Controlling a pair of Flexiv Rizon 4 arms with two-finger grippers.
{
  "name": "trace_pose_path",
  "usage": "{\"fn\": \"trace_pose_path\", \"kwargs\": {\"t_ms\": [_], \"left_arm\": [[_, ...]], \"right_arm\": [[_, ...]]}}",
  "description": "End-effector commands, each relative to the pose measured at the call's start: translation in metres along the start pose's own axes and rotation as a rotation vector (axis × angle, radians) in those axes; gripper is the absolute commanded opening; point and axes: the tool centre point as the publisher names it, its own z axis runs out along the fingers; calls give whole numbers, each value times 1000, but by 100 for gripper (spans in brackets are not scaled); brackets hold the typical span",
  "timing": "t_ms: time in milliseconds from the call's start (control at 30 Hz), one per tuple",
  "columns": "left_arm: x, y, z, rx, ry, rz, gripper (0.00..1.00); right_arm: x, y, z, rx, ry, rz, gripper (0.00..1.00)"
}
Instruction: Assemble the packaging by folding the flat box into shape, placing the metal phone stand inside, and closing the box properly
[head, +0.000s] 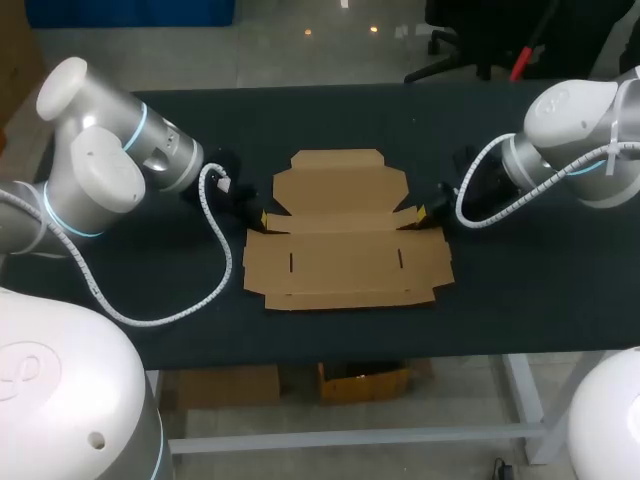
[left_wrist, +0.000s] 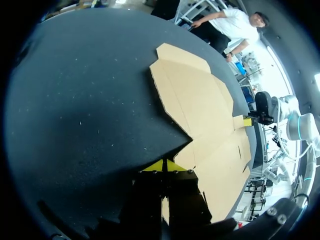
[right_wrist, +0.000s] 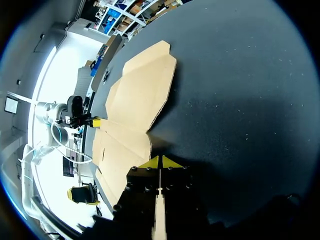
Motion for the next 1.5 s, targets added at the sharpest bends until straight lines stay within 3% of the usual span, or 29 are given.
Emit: {"fn": "trace_pose_path", "kwargs": {"t_ms": [33,867,1267,1500], "left_arm": [[1,0,-1,-1,-9,-3,0],[11,-2,0,-2,-78,-25,0],[21,-3,-4,14,-65,-6,0],[15,-5,7,0,-64,-26,0]], "right_arm": [[2,-4,-4,-8,-5,-1,0],[-4,1,5,8,3,10,0],[-4,1,6,9,8,10,0],[-4,-1,5,8,9,11,0]]}}
